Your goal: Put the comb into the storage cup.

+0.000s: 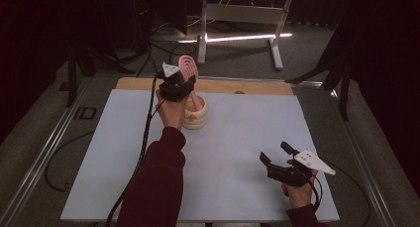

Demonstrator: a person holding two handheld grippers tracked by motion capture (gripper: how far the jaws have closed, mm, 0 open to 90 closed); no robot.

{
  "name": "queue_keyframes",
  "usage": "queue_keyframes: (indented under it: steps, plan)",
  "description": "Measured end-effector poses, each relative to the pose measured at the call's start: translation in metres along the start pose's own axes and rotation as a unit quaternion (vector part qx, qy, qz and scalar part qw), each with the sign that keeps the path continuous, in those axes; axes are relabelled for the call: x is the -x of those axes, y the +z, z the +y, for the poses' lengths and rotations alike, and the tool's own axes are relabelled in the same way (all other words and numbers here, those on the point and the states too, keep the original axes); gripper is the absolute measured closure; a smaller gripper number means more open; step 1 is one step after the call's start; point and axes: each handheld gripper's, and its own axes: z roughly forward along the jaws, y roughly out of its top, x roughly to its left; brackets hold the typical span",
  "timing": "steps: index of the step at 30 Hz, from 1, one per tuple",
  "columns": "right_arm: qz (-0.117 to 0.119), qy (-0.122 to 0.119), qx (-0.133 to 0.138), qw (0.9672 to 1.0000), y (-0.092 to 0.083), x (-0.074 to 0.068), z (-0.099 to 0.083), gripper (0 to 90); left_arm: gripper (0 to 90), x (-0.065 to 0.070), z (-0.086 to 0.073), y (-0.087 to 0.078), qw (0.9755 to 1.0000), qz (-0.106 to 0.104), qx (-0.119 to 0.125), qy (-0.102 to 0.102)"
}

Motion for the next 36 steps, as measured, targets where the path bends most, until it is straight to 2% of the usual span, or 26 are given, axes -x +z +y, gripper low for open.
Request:
queue_keyframes:
  steps: [15, 25, 30, 36]
  plan:
    - [0.000, 0.003, -0.001, 1.0000, 0.001, 0.000, -0.001, 8.8, 64.2, 0.002, -0.005, 0.004, 0.9998, 0.010, -0.010, 0.014]
    - [0.000, 0.002, -0.001, 1.0000, 0.001, 0.000, -0.001, 8.8, 64.2, 0.002, -0.010, 0.005, 0.9998, 0.012, -0.011, 0.012]
    - [0.000, 0.002, -0.003, 1.0000, 0.001, 0.000, -0.001, 8.8, 64.2, 0.000, -0.016, 0.006, 0.9999, 0.014, -0.009, 0.002]
    - [0.000, 0.000, -0.004, 1.0000, 0.001, -0.001, -0.001, 8.8, 64.2, -0.001, -0.022, 0.006, 0.9997, 0.018, -0.014, 0.005]
